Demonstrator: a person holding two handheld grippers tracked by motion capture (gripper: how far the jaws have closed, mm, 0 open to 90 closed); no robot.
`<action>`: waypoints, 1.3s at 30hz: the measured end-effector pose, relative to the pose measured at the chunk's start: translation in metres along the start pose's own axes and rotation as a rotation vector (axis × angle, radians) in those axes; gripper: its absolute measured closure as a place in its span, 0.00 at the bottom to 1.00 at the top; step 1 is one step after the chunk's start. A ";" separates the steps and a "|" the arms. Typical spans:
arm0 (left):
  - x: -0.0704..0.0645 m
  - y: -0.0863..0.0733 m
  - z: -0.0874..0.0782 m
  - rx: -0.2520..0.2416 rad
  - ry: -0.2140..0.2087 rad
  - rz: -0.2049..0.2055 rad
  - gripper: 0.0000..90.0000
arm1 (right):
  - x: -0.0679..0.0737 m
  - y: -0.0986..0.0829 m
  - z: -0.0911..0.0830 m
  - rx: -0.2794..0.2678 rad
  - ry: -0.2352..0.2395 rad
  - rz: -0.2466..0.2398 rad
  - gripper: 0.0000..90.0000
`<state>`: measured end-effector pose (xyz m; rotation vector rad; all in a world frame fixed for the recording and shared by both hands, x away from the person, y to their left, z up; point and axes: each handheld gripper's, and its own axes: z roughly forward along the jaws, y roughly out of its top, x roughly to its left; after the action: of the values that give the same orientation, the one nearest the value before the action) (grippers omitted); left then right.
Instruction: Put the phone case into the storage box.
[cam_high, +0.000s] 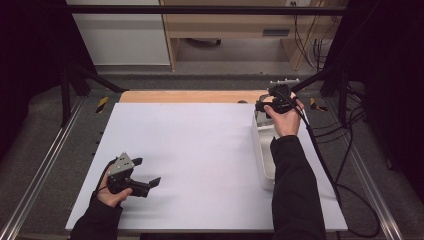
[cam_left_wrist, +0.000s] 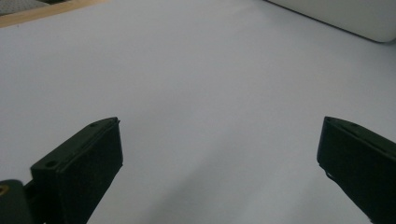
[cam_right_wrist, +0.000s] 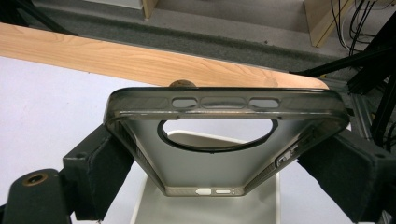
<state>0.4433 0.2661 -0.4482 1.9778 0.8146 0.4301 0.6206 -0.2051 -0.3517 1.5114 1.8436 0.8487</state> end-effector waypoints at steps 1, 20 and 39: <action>0.000 0.000 0.000 0.000 0.000 0.000 0.00 | 0.000 -0.001 0.001 0.001 0.000 0.001 0.13; -0.001 -0.001 0.003 0.016 -0.001 0.010 0.00 | -0.003 -0.010 0.018 0.033 -0.016 0.028 0.13; -0.002 -0.001 0.004 0.023 -0.001 0.014 0.00 | -0.005 -0.013 0.023 0.024 -0.019 0.051 0.13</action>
<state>0.4438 0.2632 -0.4511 2.0057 0.8088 0.4289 0.6319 -0.2095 -0.3760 1.5815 1.8144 0.8356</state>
